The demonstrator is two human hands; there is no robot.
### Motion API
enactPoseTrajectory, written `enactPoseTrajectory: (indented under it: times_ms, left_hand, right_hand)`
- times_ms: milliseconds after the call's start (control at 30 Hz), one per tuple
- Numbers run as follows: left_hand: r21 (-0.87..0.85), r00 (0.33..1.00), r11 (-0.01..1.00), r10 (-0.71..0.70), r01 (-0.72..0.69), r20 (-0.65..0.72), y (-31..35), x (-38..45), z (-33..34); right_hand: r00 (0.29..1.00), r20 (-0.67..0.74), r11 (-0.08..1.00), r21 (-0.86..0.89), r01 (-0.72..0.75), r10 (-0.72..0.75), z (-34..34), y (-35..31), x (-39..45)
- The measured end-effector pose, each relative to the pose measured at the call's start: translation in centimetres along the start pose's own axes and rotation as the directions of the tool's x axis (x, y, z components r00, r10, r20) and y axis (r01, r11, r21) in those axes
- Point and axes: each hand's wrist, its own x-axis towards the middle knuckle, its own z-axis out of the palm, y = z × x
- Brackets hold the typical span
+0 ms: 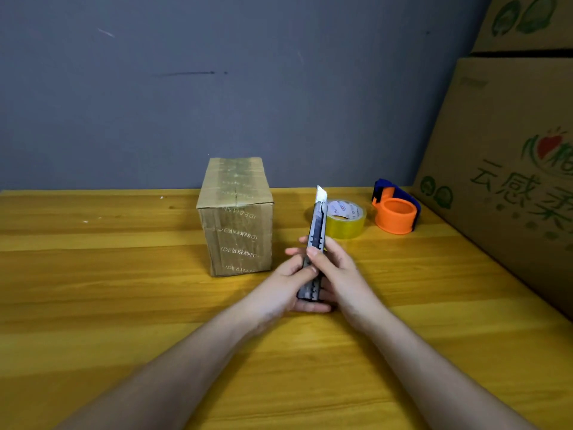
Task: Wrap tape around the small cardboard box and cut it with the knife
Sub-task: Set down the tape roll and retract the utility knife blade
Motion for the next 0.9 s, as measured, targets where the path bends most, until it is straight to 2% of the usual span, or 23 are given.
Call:
enactPoseTrajectory:
  times_ms: [133, 233, 367, 567, 733, 900]
  left_hand:
    - [0.123, 0.998, 0.99, -0.065, 0.063, 0.014, 0.37, -0.15, 0.32]
    - [0.111, 0.996, 0.991, -0.077, 0.072, 0.042, 0.59, -0.29, 0.16]
    - [0.069, 0.999, 0.997, -0.042, 0.042, -0.006, 0.29, -0.18, 0.02]
    - [0.027, 0.999, 0.999, -0.042, 0.042, 0.0, 0.11, 0.05, 0.11]
    - [0.01, 0.999, 0.999, -0.048, 0.048, 0.003, -0.02, 0.22, 0.01]
    - [0.035, 0.997, 0.998, -0.053, 0.052, 0.052, -0.12, 0.19, -0.44]
  right_hand:
    - [0.994, -0.055, 0.995, -0.011, 0.096, -0.096, -0.29, -0.18, -0.03]
    - [0.996, -0.04, 0.996, 0.024, 0.082, -0.081, -0.41, -0.3, -0.13]
    - [0.998, -0.045, 0.997, 0.051, 0.056, -0.054, -0.27, -0.25, -0.2]
    - [0.998, -0.056, 0.998, 0.056, 0.043, -0.04, -0.38, -0.13, -0.08]
    - [0.999, -0.024, 0.999, 0.044, 0.031, -0.03, -0.64, -0.02, 0.17]
    - [0.998, 0.065, 0.999, 0.042, 0.024, -0.026, -0.91, -0.03, 0.25]
